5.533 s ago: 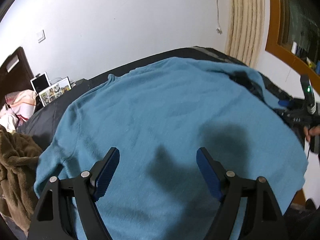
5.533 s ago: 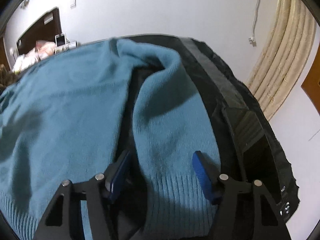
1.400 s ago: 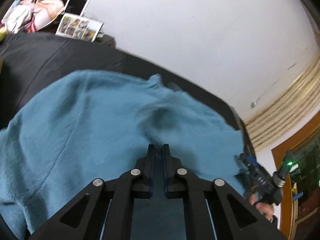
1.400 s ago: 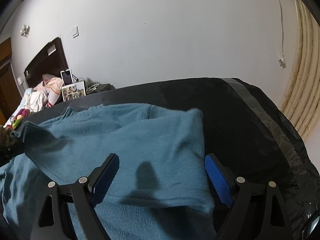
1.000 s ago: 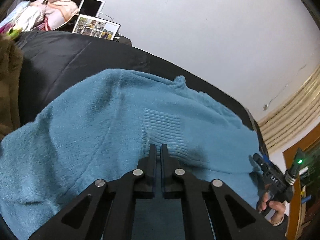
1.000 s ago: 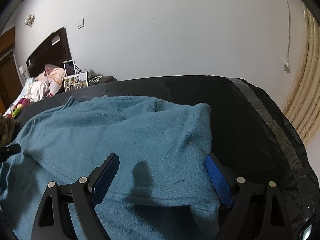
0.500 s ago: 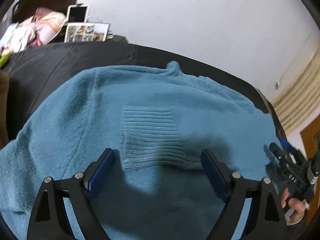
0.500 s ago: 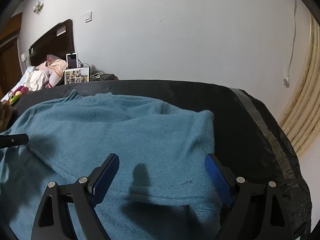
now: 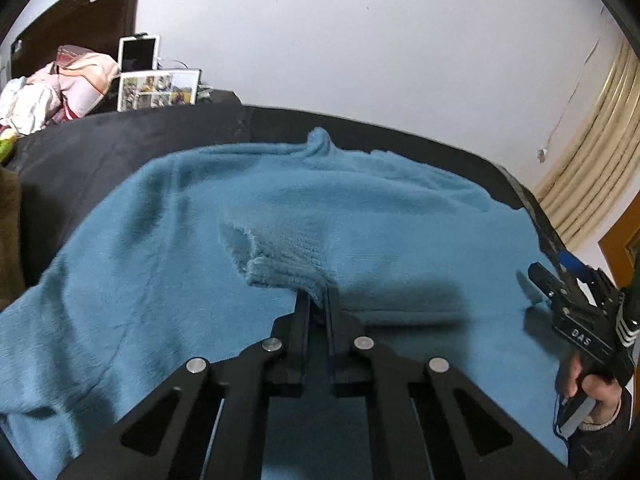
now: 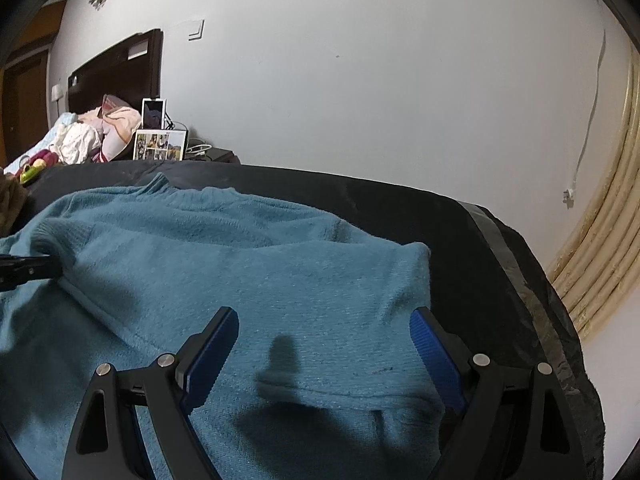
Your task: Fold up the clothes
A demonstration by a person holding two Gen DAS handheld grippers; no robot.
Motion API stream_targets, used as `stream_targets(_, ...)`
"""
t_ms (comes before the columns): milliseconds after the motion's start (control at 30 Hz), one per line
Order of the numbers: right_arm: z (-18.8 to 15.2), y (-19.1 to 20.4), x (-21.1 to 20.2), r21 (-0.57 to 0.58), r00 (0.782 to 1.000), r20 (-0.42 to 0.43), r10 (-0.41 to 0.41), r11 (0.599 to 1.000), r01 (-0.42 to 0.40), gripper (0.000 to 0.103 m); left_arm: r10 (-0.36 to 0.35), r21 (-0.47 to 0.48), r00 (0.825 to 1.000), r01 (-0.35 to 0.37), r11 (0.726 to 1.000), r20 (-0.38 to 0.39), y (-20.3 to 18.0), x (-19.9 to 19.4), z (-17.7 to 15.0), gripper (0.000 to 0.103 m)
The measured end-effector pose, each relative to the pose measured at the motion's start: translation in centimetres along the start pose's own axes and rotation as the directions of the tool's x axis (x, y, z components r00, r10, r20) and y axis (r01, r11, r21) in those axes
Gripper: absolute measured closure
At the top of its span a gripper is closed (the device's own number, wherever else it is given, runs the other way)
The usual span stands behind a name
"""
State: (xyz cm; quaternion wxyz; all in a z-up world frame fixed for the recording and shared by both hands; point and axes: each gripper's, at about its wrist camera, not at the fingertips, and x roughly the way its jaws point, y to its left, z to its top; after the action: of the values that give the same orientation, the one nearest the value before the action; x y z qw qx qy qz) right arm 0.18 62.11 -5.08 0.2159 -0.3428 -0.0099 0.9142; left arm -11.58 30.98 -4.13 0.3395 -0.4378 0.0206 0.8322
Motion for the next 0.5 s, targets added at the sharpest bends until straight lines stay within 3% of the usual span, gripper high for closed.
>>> stream_targets(167, -0.1, -0.2, -0.4, 0.013, 1.000, 0.009, 0.003, 1.000, -0.004, 0.014, 0.052, -0.044, 0.997, -0.050, 0.998, 0.049, 2.3, -2.5, -0.5, 0.096)
stream_targets(267, 0.0, -0.1, -0.3, 0.014, 0.999, 0.004, 0.050, 0.999, -0.050, 0.014, 0.068, -0.062, 0.998, -0.067, 0.996, 0.017, 3.3, -1.9, -1.0, 0.096)
stream_targets(400, -0.3, 0.2, 1.2, 0.038, 0.981, -0.089, 0.175, 0.984, -0.172, 0.014, 0.071, -0.065, 0.997, -0.072, 0.995, -0.024, 3.7, -0.8, -1.5, 0.094)
stream_targets(500, -0.5, 0.3, 2.4, 0.037, 0.972, -0.158, 0.174, 0.985, -0.171, 0.014, 0.078, -0.061, 0.997, -0.079, 0.995, -0.029, 3.7, -0.7, -1.6, 0.090)
